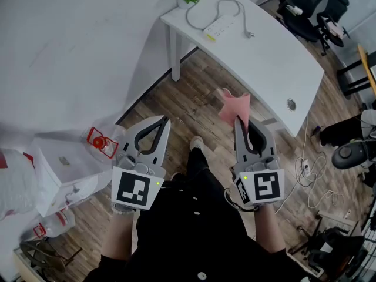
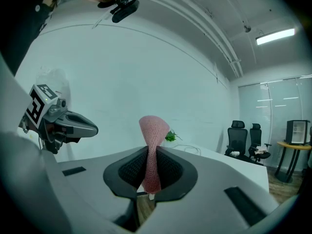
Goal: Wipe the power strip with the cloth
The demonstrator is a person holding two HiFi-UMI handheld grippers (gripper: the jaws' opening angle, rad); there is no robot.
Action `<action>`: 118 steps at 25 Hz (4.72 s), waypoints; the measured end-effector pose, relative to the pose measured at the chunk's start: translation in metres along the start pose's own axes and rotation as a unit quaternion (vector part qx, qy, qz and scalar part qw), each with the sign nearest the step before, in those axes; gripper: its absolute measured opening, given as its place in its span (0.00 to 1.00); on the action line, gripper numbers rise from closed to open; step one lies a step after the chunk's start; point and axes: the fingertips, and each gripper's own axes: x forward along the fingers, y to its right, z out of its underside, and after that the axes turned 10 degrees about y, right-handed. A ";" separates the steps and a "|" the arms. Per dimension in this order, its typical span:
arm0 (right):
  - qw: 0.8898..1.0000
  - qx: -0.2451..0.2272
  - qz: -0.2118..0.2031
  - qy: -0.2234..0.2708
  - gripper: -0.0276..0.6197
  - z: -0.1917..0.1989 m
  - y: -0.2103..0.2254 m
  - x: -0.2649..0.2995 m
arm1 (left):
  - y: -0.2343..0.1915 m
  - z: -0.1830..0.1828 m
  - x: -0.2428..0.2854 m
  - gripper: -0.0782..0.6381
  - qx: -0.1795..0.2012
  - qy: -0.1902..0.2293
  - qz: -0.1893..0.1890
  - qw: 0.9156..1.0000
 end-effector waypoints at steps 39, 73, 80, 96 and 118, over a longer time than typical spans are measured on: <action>0.995 0.004 -0.095 0.002 0.13 0.029 0.165 0.197 | -0.071 -0.003 0.230 0.13 -0.009 -0.026 -0.072 0.997; 0.997 -0.015 0.062 -0.039 0.13 0.044 0.255 0.349 | -0.194 0.024 0.416 0.13 -0.013 0.008 0.078 0.997; 0.995 -0.016 0.084 -0.045 0.13 0.043 0.253 0.375 | -0.219 0.028 0.430 0.13 -0.016 0.017 0.099 0.995; 0.991 -0.018 0.114 -0.065 0.13 0.050 0.266 0.378 | -0.226 0.035 0.450 0.13 -0.030 0.020 0.122 0.992; 0.990 -0.038 0.066 -0.121 0.13 0.104 0.340 0.415 | -0.226 0.041 0.459 0.13 -0.038 -0.017 0.026 0.999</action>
